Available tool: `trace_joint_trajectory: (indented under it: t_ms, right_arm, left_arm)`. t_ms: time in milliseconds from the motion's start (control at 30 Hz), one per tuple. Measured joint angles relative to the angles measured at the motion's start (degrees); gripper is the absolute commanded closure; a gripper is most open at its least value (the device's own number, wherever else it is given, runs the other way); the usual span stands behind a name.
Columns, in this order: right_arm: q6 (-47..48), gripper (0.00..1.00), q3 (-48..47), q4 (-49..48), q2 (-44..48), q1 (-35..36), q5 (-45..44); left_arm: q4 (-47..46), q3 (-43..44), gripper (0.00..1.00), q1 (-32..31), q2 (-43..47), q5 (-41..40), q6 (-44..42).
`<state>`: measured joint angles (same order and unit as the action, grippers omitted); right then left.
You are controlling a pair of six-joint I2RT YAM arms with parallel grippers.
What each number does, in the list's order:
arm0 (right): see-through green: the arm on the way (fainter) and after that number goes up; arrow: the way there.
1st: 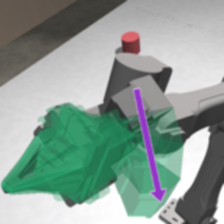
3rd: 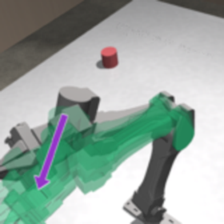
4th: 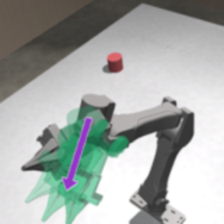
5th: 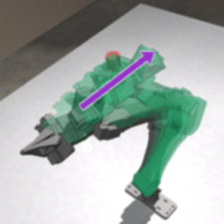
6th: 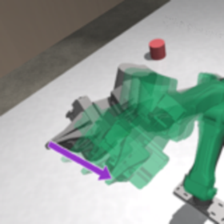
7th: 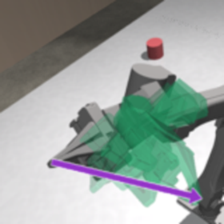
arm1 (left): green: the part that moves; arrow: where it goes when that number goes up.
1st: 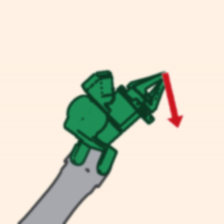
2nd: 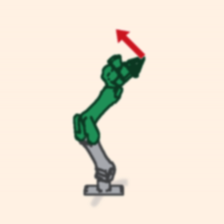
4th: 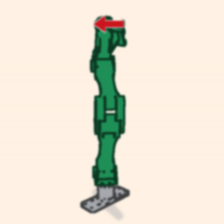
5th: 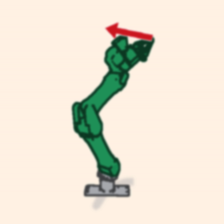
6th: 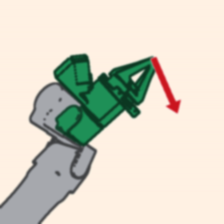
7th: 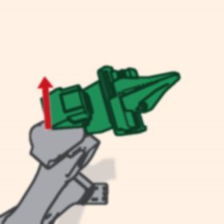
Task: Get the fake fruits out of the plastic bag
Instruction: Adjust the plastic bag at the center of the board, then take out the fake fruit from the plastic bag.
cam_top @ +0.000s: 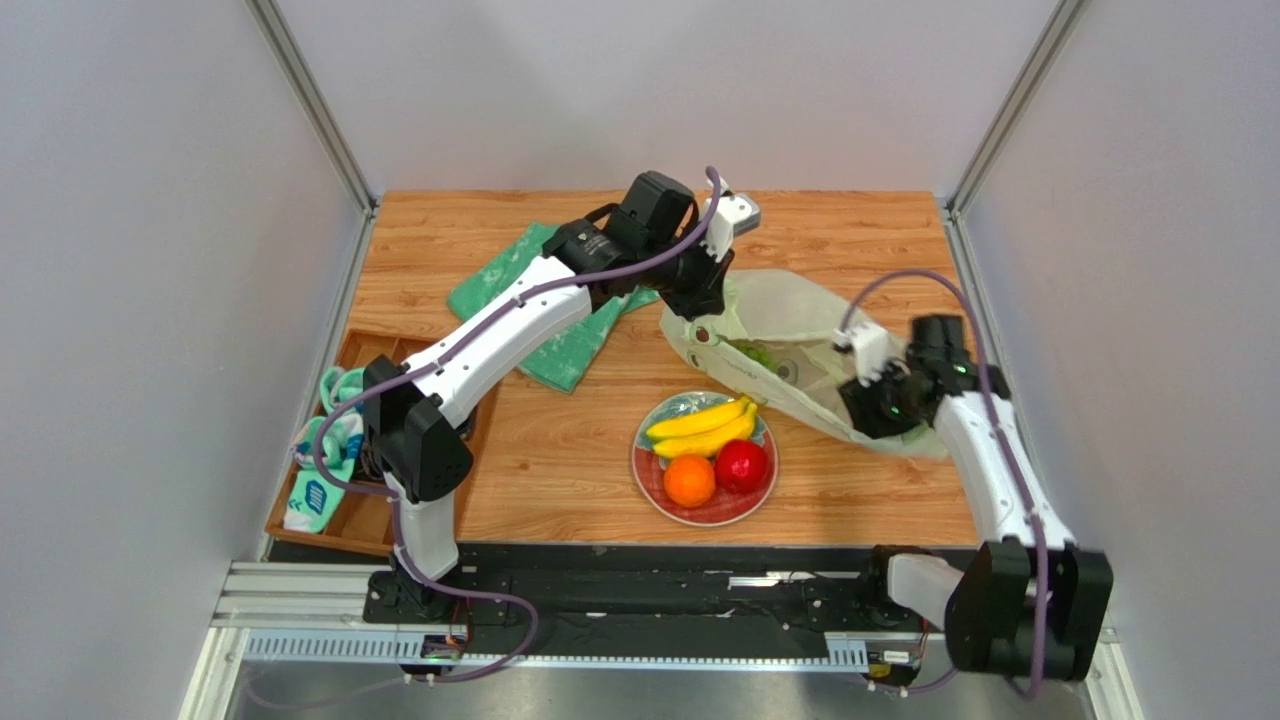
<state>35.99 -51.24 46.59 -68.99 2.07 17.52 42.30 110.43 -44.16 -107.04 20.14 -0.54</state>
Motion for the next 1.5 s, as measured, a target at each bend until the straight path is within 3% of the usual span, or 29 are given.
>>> trace_joint_trajectory:
  t_ms: [100,167,233,367,433,567,700,967,1367,1500]
  right_arm:
    - [8.57,0.51,4.42,12.26,9.25,-14.53,-2.27]
    - [17.59,0.41,3.96,19.54,17.16,-22.84,-2.43]
    - [24.72,0.34,2.4,23.39,24.74,-25.7,-0.79]
    - [29.57,0.37,-2.21,27.96,31.65,-24.3,9.55]
    - [26.25,0.42,-2.14,26.47,28.65,-19.78,12.33]
    - [19.56,0.41,-3.41,20.57,13.2,-13.75,15.8]
    - [16.0,0.32,-8.83,16.15,-0.48,-12.0,17.59]
    - [12.81,0.0,-14.29,8.81,-9.9,-5.46,17.64]
    - [3.67,0.0,-17.68,-5.25,-25.49,-0.42,7.3]
    - [1.75,0.16,-20.31,-8.94,-31.06,0.17,3.8]
  left_arm:
    - [0.15,2.19,1.0,0.0,-0.13,0.2,0.02]
    - [-0.04,4.15,1.0,-0.09,-0.13,1.11,0.13]
    - [-0.63,5.35,1.0,-0.26,-0.13,2.56,0.31]
    - [-1.42,5.55,1.0,-0.74,-0.81,4.81,1.16]
    - [-1.38,5.55,1.0,-1.01,-1.88,5.38,1.44]
    - [-0.98,5.55,1.0,-1.22,-3.87,4.81,1.53]
    - [-0.85,5.55,1.0,-1.25,-4.2,3.63,1.55]
    - [-0.9,5.55,1.0,-1.2,-4.2,2.91,1.49]
    - [-0.94,5.42,1.0,-1.22,-4.2,3.58,1.44]
    - [-0.94,5.38,1.0,-1.22,-4.2,4.02,1.46]
